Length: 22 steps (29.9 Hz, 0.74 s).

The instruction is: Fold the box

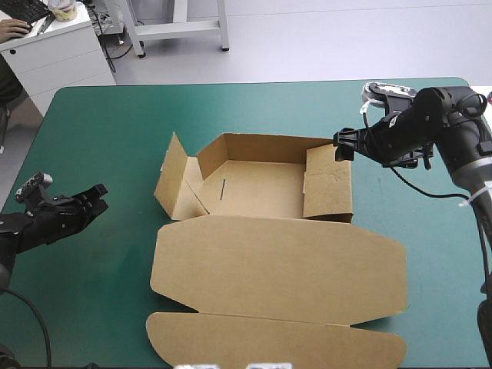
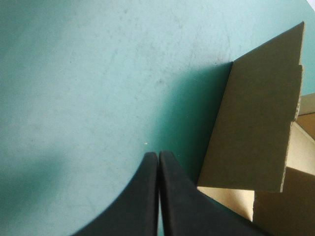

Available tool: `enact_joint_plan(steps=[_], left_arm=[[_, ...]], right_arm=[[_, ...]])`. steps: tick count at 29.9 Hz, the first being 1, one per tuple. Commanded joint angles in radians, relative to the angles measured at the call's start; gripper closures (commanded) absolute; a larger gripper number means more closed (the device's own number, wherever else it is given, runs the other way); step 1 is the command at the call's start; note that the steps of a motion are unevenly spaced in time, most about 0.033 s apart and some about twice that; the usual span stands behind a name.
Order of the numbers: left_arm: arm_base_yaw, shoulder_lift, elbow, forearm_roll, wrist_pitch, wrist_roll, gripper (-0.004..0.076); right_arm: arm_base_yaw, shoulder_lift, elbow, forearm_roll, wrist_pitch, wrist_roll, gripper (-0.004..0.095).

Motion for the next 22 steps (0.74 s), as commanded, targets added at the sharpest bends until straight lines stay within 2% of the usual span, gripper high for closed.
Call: enact_joint_plan(steps=[1, 5, 15, 20, 22], left_arm=[[0.003, -0.027, -0.023, -0.038, -0.008, -0.012, 0.0734], [0.003, -0.027, -0.023, -0.04, -0.006, -0.012, 0.0734], [0.003, -0.027, -0.023, -0.04, -0.004, -0.012, 0.0734], [0.003, -0.027, -0.023, -0.04, -0.01, -0.012, 0.0734], [0.003, -0.027, -0.023, -0.04, -0.01, -0.012, 0.0734]], right_arm=[[0.024, -0.035, -0.023, -0.012, 0.007, 0.029, 0.0072], [0.063, 0.008, -0.023, -0.102, 0.007, 0.094, 0.0072], [0.072, 0.211, -0.023, -0.095, 0.008, 0.112, 0.0072], [0.072, 0.253, -0.023, -0.059, 0.008, 0.105, 0.0075], [0.072, 0.256, -0.023, -0.059, 0.008, 0.107, 0.0123]])
